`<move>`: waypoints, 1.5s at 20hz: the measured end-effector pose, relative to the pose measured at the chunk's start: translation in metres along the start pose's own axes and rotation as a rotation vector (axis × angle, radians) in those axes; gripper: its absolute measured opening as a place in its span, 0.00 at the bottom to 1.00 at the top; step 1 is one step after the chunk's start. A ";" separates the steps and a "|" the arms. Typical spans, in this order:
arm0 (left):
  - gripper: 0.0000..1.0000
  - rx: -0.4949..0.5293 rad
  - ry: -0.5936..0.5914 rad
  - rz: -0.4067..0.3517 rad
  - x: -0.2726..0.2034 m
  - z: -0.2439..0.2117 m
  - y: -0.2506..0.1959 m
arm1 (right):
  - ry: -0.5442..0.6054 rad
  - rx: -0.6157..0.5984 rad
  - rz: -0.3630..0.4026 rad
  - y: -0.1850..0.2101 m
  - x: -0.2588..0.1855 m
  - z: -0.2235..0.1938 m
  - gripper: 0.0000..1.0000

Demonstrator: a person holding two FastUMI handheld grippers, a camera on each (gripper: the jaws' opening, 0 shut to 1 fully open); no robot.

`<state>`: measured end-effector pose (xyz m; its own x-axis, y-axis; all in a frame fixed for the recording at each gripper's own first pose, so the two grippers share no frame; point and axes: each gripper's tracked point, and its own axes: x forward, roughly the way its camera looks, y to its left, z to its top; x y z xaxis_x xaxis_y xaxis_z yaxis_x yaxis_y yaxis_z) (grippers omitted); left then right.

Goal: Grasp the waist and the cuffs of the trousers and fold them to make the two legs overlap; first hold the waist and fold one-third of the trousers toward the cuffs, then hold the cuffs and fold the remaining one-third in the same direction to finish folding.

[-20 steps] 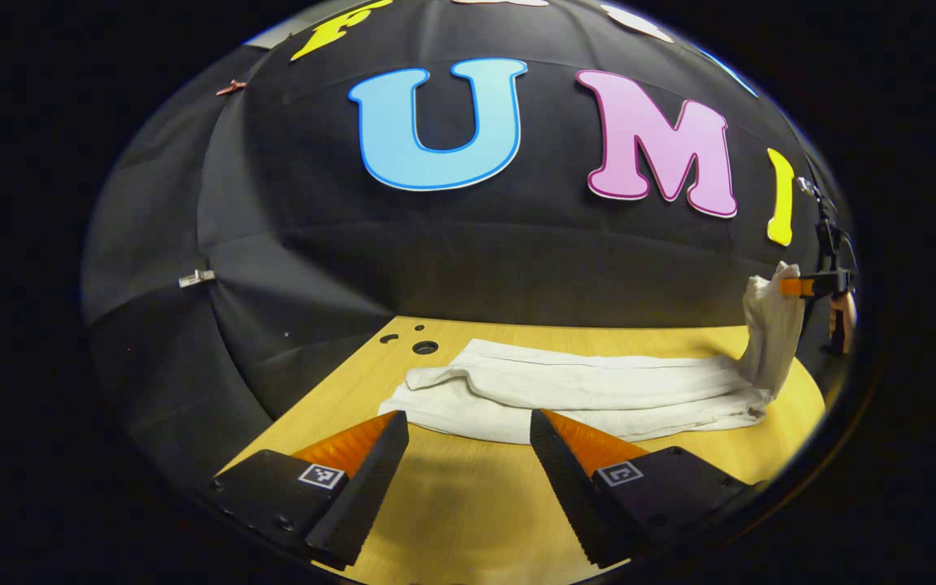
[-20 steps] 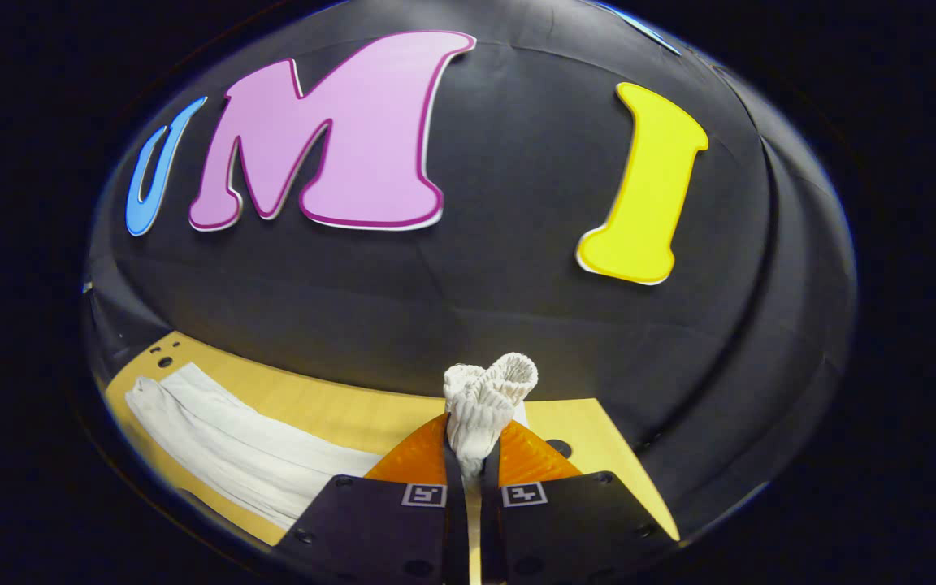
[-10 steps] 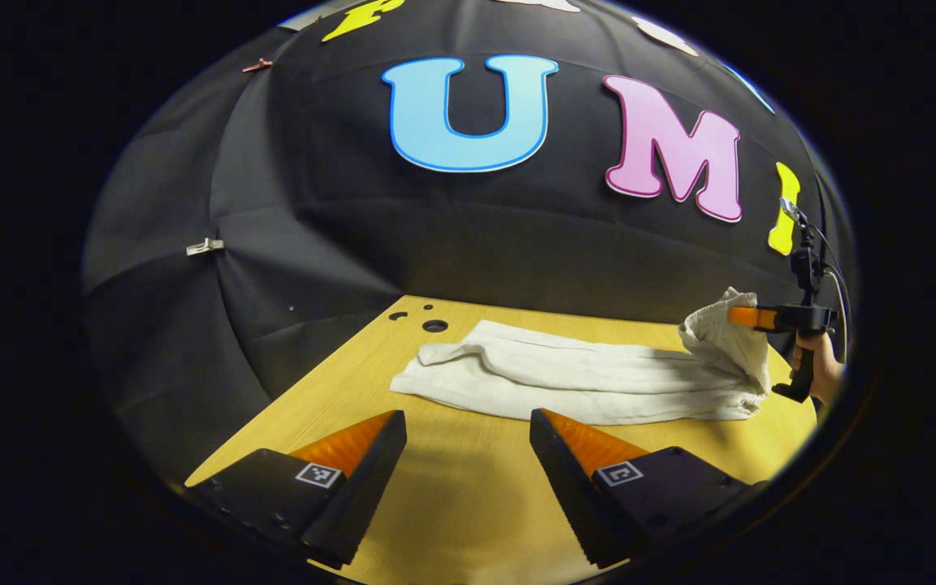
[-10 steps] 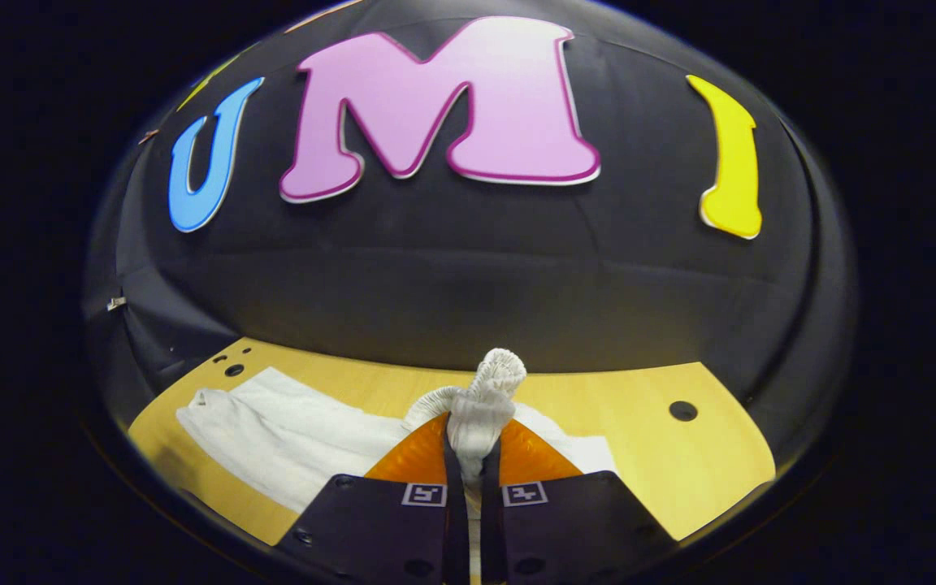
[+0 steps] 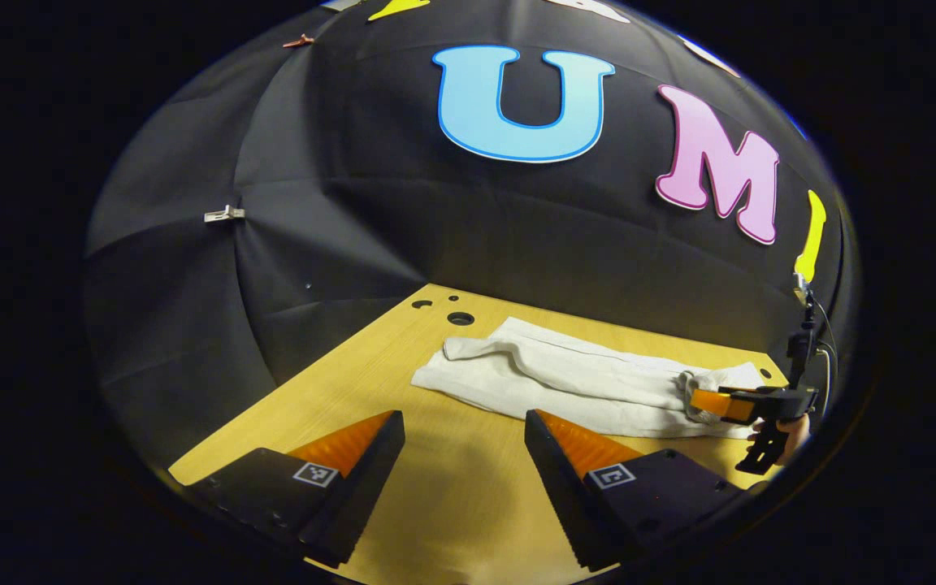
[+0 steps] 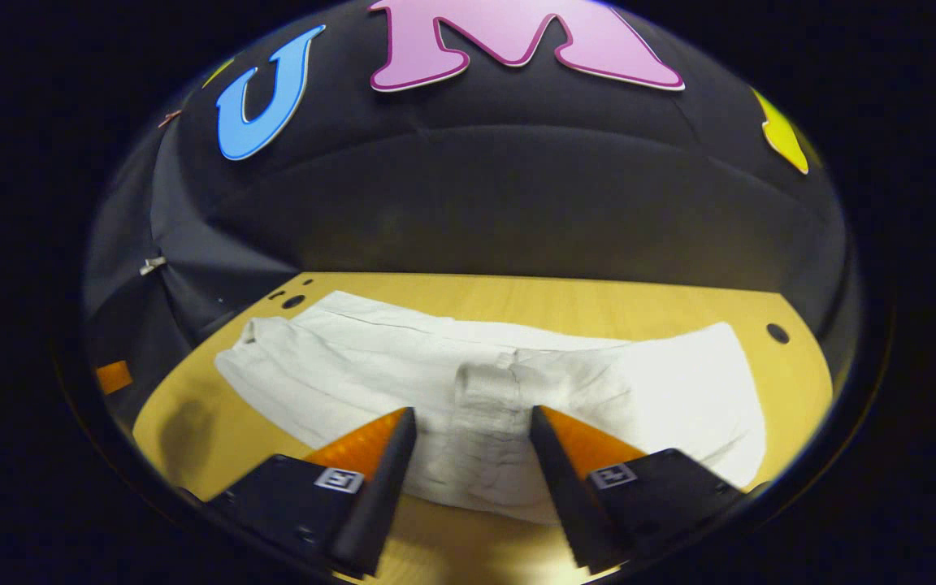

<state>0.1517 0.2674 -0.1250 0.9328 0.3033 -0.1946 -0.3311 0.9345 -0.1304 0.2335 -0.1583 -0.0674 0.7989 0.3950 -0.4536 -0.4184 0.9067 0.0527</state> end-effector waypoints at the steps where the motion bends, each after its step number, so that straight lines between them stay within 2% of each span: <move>1: 0.96 0.013 0.020 0.006 0.016 -0.002 0.003 | -0.005 -0.004 -0.002 0.001 -0.003 0.000 1.00; 4: 0.96 0.045 0.095 0.035 0.072 -0.010 0.009 | -0.043 -0.008 -0.019 -0.001 -0.014 0.006 0.99; 6: 0.96 0.033 0.125 0.051 0.103 -0.015 0.010 | -0.083 0.019 -0.039 -0.008 -0.039 0.009 0.99; 9: 0.96 0.021 0.157 0.075 0.148 -0.019 0.014 | -0.109 0.028 -0.080 -0.036 -0.083 0.003 0.99; 13: 0.96 0.048 0.185 0.109 0.193 -0.022 0.022 | -0.055 0.051 -0.177 -0.081 -0.133 -0.026 0.99; 15: 0.96 0.083 0.241 0.124 0.206 -0.040 0.028 | -0.007 0.094 -0.198 -0.091 -0.151 -0.042 0.99; 17: 0.99 0.086 0.231 0.118 0.211 -0.039 0.027 | 0.027 0.127 -0.215 -0.097 -0.162 -0.053 0.99; 21: 0.97 0.105 0.292 0.080 0.203 -0.047 0.019 | 0.019 0.189 -0.218 -0.096 -0.174 -0.039 0.99; 24: 0.81 0.143 0.321 0.062 0.202 -0.050 0.009 | 0.031 0.222 -0.227 -0.095 -0.192 -0.030 0.99; 25: 0.72 0.159 0.325 0.057 0.202 -0.051 0.004 | 0.040 0.219 -0.229 -0.095 -0.196 -0.027 0.99; 27: 0.41 0.192 0.330 0.065 0.201 -0.051 -0.002 | 0.056 0.204 -0.230 -0.096 -0.206 -0.018 0.99; 28: 0.39 0.198 0.333 0.065 0.200 -0.052 -0.007 | 0.060 0.195 -0.232 -0.098 -0.211 -0.012 0.99; 29: 0.30 0.202 0.339 0.056 0.198 -0.053 -0.011 | 0.061 0.187 -0.236 -0.100 -0.217 -0.005 0.99; 30: 0.29 0.207 0.344 0.051 0.200 -0.055 -0.014 | 0.055 0.180 -0.241 -0.101 -0.222 0.003 0.99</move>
<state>0.3353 0.3045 -0.2157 0.8020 0.3029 -0.5148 -0.3073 0.9483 0.0792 0.0999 -0.3367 0.0307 0.8391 0.1612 -0.5196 -0.1325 0.9869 0.0922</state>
